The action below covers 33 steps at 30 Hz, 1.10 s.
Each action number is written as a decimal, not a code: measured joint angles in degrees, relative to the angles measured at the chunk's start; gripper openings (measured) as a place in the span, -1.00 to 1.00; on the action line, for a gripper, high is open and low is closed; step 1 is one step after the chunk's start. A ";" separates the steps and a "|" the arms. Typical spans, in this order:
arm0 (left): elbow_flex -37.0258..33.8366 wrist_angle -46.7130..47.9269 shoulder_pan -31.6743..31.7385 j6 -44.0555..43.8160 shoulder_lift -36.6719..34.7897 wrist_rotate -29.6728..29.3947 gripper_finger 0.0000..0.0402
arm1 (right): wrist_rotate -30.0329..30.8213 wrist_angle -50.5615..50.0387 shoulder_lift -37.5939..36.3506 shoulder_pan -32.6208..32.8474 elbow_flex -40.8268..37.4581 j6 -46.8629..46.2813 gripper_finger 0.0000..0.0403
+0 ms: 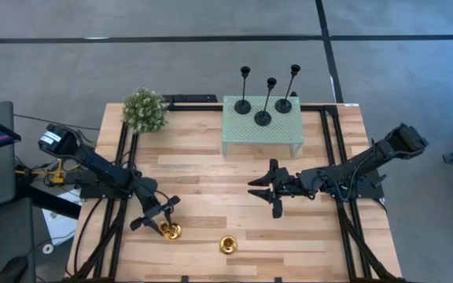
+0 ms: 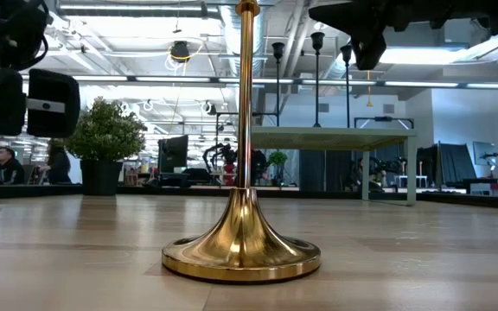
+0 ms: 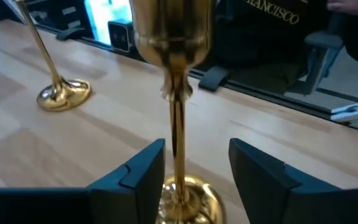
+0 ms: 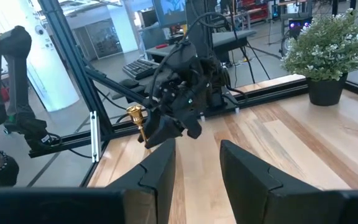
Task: Pick & Place candle stick holders
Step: Put the left gold candle holder on the shelf
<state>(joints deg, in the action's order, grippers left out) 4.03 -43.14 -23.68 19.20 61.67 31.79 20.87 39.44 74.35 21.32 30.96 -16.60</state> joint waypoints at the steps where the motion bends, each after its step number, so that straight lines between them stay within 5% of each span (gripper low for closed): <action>1: 0.00 -0.92 -0.14 0.00 0.53 -0.31 -0.12 | -0.01 0.00 0.00 0.02 0.00 0.00 -0.42; 17: 0.07 -9.17 -2.45 -3.19 9.93 -4.74 -0.25 | -0.01 0.00 0.00 0.00 0.00 0.02 -0.42; 33: 0.09 -14.37 -2.47 -3.19 15.80 -4.76 -0.64 | -0.03 0.00 0.00 0.01 0.00 0.02 -0.42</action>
<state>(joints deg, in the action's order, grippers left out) 4.12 -57.51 -26.15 16.01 77.47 27.03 20.84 39.44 74.35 21.33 30.96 -16.58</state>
